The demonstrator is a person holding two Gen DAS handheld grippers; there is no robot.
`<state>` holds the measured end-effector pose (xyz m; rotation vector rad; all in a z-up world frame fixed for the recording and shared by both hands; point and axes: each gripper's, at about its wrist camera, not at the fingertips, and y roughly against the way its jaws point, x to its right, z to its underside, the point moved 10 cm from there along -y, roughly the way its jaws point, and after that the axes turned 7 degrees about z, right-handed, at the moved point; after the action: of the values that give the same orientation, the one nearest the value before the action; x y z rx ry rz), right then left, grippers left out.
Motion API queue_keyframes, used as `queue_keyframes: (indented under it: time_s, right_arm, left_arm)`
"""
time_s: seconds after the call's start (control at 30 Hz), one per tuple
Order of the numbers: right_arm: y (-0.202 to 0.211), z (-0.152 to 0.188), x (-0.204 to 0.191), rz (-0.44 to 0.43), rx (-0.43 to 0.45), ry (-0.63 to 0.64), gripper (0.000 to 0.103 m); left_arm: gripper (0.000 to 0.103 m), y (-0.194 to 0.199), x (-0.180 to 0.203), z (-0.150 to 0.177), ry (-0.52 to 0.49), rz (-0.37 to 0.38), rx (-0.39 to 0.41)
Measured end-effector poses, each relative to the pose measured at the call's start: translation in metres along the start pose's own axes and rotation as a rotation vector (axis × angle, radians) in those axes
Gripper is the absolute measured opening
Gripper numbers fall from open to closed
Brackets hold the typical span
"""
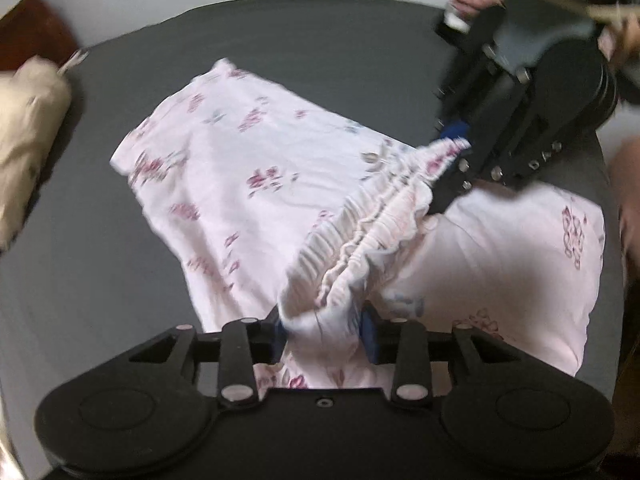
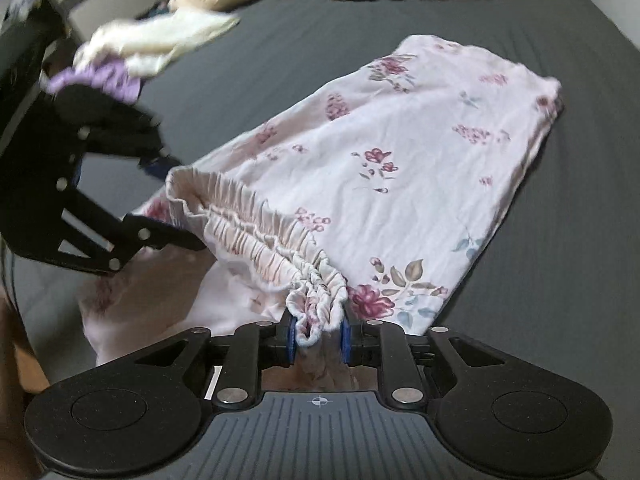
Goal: Fold clothes
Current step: 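Lift the waistband with both grippers and fold it over toward the hems, then open both grippers and release the folded waistband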
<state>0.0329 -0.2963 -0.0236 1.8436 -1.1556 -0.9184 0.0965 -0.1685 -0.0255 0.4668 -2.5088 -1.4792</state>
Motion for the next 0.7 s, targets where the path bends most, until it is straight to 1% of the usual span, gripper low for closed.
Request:
queue_keyframes:
  time_s: [0.07,0.17,0.2,0.27,0.33,0.37,0.47,0.53,0.57,0.63,0.7]
  right_arm:
    - [0.001,-0.001,0.01,-0.014,0.023,-0.102,0.029]
    - [0.006,0.0,0.022,-0.036,0.03,-0.227,0.03]
    - [0.008,0.0,0.025,-0.032,0.038,-0.246,0.03]
    - [0.018,-0.001,0.03,-0.011,0.074,-0.252,0.03]
    - [0.034,0.0,0.032,0.003,0.135,-0.258,0.03]
    - [0.045,0.002,0.031,-0.007,0.161,-0.266,0.03]
    - [0.076,0.01,0.027,-0.038,0.234,-0.289,0.03]
    - [0.094,0.025,0.016,-0.069,0.245,-0.288,0.031]
    - [0.099,0.036,0.008,-0.084,0.234,-0.281,0.033]
    - [0.105,0.06,-0.01,-0.094,0.201,-0.244,0.037]
    - [0.11,0.087,-0.03,-0.094,0.162,-0.192,0.038]
  left_arm:
    - [0.037,0.005,-0.009,0.004,0.067,0.006,0.026]
    - [0.037,0.018,-0.021,0.013,0.166,-0.002,0.073]
    - [0.037,0.023,-0.024,0.017,0.199,-0.006,0.092]
    - [0.038,0.034,-0.028,0.025,0.259,-0.006,0.13]
    - [0.041,0.045,-0.028,0.034,0.311,0.002,0.168]
    - [0.044,0.049,-0.028,0.039,0.326,0.003,0.179]
    - [0.045,0.064,-0.019,0.062,0.371,0.026,0.21]
    - [0.045,0.068,-0.01,0.079,0.402,0.051,0.214]
    - [0.045,0.068,-0.005,0.088,0.403,0.054,0.207]
    - [0.045,0.067,0.006,0.103,0.376,0.05,0.193]
    - [0.045,0.065,0.017,0.118,0.35,0.046,0.179]
